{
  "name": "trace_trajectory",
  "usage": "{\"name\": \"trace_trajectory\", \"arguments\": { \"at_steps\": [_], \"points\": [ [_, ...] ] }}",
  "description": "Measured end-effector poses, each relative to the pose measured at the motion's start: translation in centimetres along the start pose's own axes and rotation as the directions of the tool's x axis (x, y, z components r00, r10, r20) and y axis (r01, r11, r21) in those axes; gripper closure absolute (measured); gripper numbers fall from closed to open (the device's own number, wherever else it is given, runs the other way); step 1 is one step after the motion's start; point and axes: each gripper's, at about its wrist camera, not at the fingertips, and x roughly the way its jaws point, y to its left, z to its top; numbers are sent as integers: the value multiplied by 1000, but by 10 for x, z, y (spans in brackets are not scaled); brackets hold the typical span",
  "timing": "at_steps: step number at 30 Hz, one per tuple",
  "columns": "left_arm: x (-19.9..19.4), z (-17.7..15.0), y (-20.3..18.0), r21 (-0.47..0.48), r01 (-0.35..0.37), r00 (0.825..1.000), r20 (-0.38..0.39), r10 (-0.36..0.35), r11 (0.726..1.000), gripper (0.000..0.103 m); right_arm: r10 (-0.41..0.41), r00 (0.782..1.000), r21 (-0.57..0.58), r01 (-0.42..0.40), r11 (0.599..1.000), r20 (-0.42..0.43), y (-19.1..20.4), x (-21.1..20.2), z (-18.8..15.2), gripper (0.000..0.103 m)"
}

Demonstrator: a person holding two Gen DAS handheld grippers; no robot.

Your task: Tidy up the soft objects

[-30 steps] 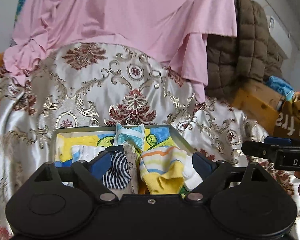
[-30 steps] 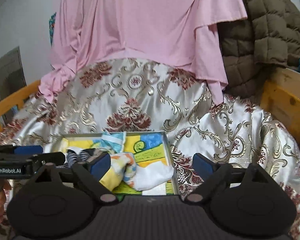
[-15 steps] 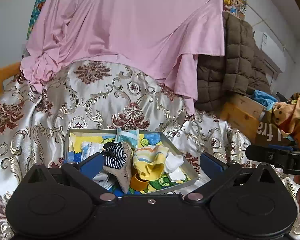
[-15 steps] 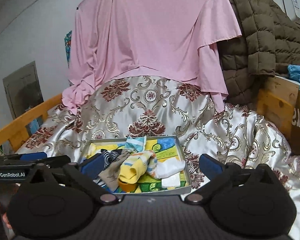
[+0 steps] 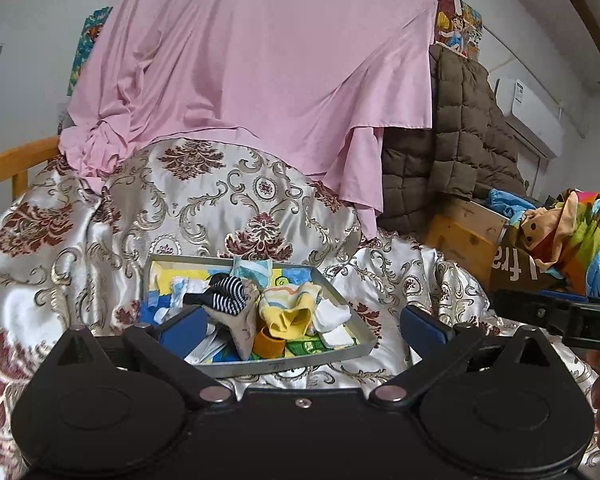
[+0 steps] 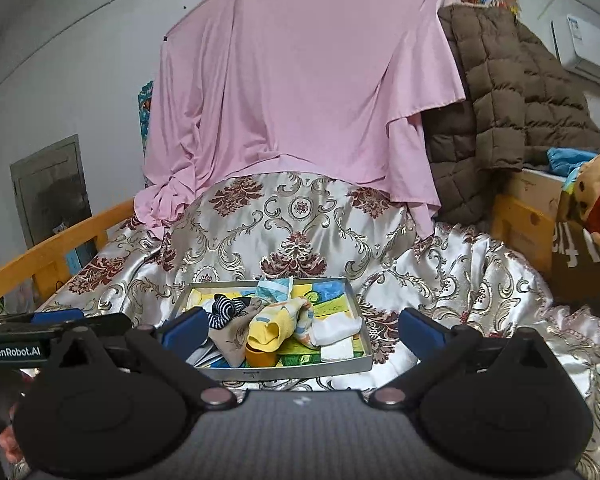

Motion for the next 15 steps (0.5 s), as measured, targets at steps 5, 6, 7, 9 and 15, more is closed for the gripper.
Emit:
{"name": "trace_trajectory", "arguments": {
  "at_steps": [5, 6, 7, 9, 15],
  "points": [
    [-21, -12, 0, -7, -12, 1000, 11, 12, 1000, 1, 9, 1000, 4, -9, 1000, 5, 6, -17, -13, 0],
    [-26, -15, -1, -6, -14, 1000, 13, 14, 1000, 1, 9, 1000, 4, -9, 1000, 6, 7, -20, -15, 0],
    [-29, -17, -1, -5, -18, 1000, 15, 18, 1000, 1, 9, 1000, 4, -9, 1000, 8, 8, -22, -18, 0],
    [-36, -21, -2, -4, -22, 1000, 21, 23, 1000, 1, 9, 1000, 6, -9, 1000, 11, 10, -28, -24, 0],
    [-54, -36, -5, 10, -31, 999, 32, 31, 999, 1, -13, 999, -20, 14, 1000, 34, 16, -41, -42, 0]
  ]
}}
